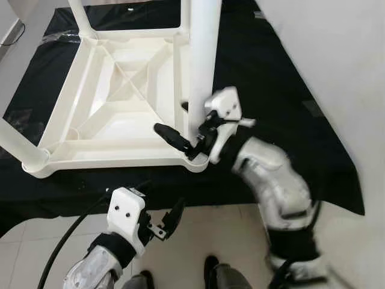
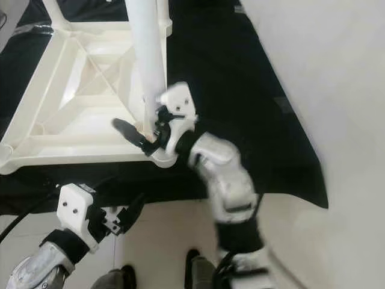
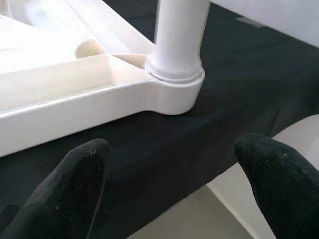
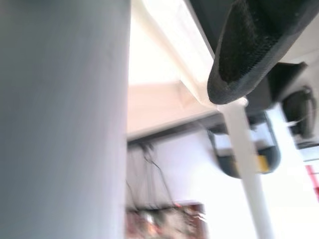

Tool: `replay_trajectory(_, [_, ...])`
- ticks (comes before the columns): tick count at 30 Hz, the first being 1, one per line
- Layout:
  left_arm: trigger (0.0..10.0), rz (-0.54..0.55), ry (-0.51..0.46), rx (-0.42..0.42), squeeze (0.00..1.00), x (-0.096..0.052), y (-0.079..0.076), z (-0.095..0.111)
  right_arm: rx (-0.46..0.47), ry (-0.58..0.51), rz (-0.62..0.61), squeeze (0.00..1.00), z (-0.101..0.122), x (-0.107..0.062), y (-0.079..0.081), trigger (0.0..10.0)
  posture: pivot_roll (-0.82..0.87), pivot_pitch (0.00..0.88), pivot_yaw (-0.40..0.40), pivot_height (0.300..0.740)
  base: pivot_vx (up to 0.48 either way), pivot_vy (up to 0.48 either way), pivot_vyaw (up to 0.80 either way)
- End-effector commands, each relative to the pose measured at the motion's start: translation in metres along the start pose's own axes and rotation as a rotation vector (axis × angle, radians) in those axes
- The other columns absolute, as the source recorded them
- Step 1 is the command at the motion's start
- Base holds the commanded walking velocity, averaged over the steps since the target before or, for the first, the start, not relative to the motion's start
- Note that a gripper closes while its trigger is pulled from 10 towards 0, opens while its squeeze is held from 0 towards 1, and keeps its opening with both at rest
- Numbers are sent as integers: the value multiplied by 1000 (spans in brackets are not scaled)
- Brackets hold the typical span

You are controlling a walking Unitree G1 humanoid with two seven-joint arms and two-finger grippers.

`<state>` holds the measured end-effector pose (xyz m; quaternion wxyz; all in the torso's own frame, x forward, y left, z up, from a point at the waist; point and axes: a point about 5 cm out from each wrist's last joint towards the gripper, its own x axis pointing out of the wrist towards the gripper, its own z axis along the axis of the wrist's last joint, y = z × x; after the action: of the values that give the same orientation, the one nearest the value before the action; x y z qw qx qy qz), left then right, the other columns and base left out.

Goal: Building children table

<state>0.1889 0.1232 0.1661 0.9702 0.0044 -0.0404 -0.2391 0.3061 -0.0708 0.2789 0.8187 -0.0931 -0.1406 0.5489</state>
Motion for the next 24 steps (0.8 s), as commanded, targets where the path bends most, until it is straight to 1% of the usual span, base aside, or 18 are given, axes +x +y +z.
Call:
replay_trajectory(1, [10000, -5, 7, -2, 0, -4, -2, 0, 6, -8, 126, 0, -6, 0, -1, 10000, 114, 309, -36, 740, 0, 0, 0])
replay_trajectory(2, [10000, -5, 7, -2, 0, -4, -2, 0, 6, -8, 126, 0, -6, 0, -1, 10000, 114, 309, -36, 740, 0, 0, 0])
replay_trajectory(4, [10000, 0, 11, -4, 0, -7, -4, 0, -2, -11, 198, 0, -2, -2, -15, 10000, 132, 322, -39, 740, 0, 0, 0])
replay_trajectory(5, [10000, 0, 11, -4, 0, -7, -4, 0, -2, -11, 198, 0, -2, -2, -15, 10000, 132, 322, -39, 740, 0, 0, 0])
replay_trajectory(7, [10000, 9, 17, -4, 0, -11, -5, 0, 6, -19, 267, 0, 3, -4, -26, 10000, 152, 335, -38, 740, 0, 0, 0])
replay_trajectory(8, [10000, 12, 20, -4, 0, -12, -6, 1, 12, -22, 294, 0, 5, -4, -29, 10000, 153, 337, -37, 740, 0, 0, 0])
replay_trajectory(9, [10000, 12, 20, -4, 0, -12, -6, 1, 12, -22, 294, 0, 5, -4, -29, 10000, 153, 337, -37, 740, 0, 0, 0])
replay_trajectory(10, [10000, 13, 23, -4, 0, -14, -6, 1, 17, -28, 304, 0, 7, -4, -34, 10000, 158, 344, -34, 740, 0, 0, 0])
replay_trajectory(12, [10000, 13, 23, -4, 0, -14, -6, 1, 17, -28, 304, 0, 7, -4, -34, 10000, 158, 344, -34, 740, 0, 0, 0])
replay_trajectory(14, [10000, 13, 32, -6, 0, -18, -7, 2, 35, -44, 350, 0, 11, -5, -43, 10000, 170, 359, -26, 740, 0, 0, 0])
replay_trajectory(15, [10000, 13, 32, -6, 0, -18, -7, 2, 35, -44, 350, 0, 11, -5, -43, 10000, 170, 359, -26, 740, 0, 0, 0])
replay_trajectory(16, [10000, 12, 36, -7, 0, -20, -7, 2, 40, -46, 389, 0, 12, -7, -47, 8314, 172, 362, -25, 740, 0, 0, 0])
replay_trajectory(18, [10000, 12, 36, -7, 0, -20, -7, 2, 40, -46, 389, 0, 12, -7, -47, 8314, 172, 362, -25, 740, 0, 0, 0])
replay_trajectory(19, [10000, 12, 40, -8, 0, -22, -8, 2, 43, -47, 419, 0, 12, -9, -50, 2510, 175, 366, -21, 740, 0, 0, 0])
replay_trajectory(20, [10000, 12, 40, -8, 0, -22, -8, 2, 43, -47, 419, 0, 12, -9, -50, 2510, 175, 366, -21, 740, 0, 0, 0])
replay_trajectory(21, [10000, 12, 43, -9, 0, -23, -8, 2, 43, -44, 452, 0, 13, -11, -52, 0, 176, 369, -19, 740, 0, 0, 0])
replay_trajectory(24, [10000, 12, 47, -10, 0, -24, -8, 2, 41, -46, 478, 0, 15, -15, -56, 0, 173, 369, -18, 740, 0, 0, 0])
